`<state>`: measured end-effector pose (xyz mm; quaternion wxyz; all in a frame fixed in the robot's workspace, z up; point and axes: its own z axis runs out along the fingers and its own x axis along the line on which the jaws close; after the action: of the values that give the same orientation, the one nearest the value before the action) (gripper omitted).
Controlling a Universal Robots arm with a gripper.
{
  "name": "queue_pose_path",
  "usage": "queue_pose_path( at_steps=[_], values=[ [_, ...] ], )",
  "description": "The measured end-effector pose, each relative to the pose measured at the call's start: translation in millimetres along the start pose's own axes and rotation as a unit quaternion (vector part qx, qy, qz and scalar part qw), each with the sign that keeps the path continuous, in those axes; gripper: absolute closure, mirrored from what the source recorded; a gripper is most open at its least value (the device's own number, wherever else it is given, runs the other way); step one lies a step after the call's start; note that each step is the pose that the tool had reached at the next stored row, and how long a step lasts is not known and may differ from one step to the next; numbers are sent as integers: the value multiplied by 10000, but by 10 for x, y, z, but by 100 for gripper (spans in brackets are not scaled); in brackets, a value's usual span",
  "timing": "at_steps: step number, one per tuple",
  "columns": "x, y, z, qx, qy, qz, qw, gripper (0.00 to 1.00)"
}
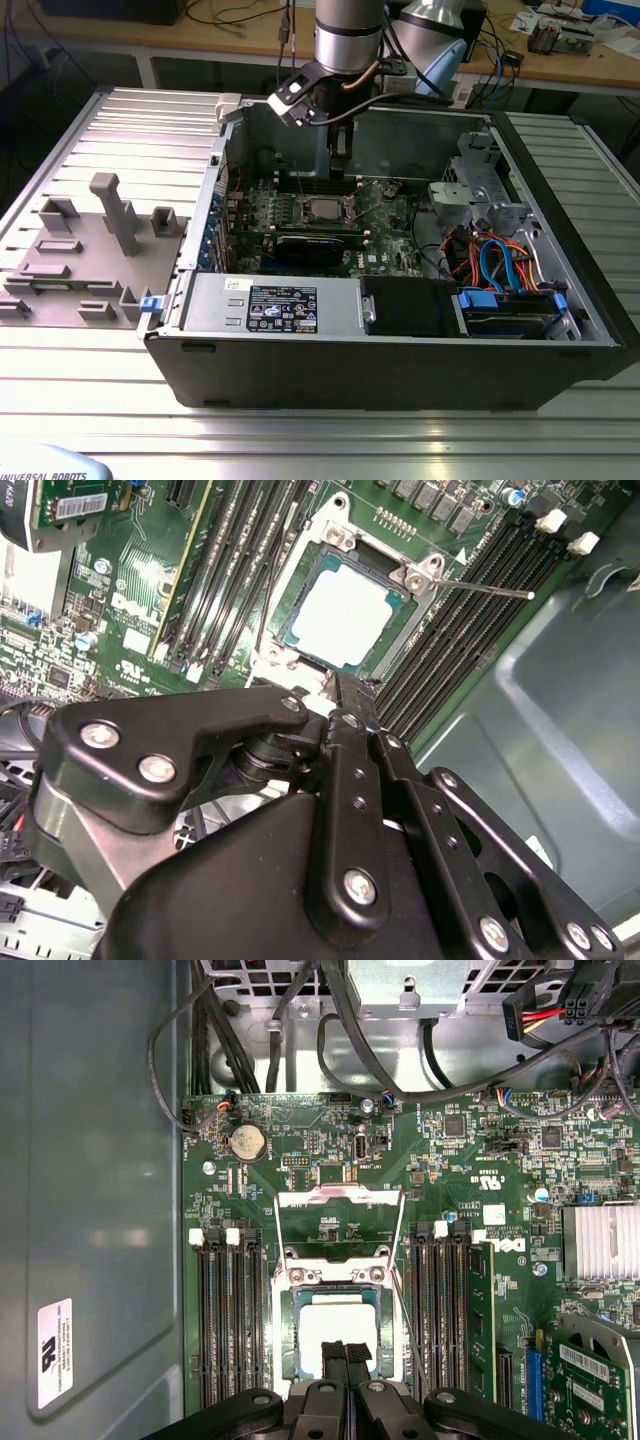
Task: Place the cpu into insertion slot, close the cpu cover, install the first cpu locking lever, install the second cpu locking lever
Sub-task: 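Close the cpu cover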
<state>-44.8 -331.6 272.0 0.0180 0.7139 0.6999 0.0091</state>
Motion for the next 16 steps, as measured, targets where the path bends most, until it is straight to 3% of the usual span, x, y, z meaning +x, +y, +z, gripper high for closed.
queue_pose_path(
  at_steps=[16],
  values=[
    [1,34,-7,0,0,0,10000,89]
  ],
)
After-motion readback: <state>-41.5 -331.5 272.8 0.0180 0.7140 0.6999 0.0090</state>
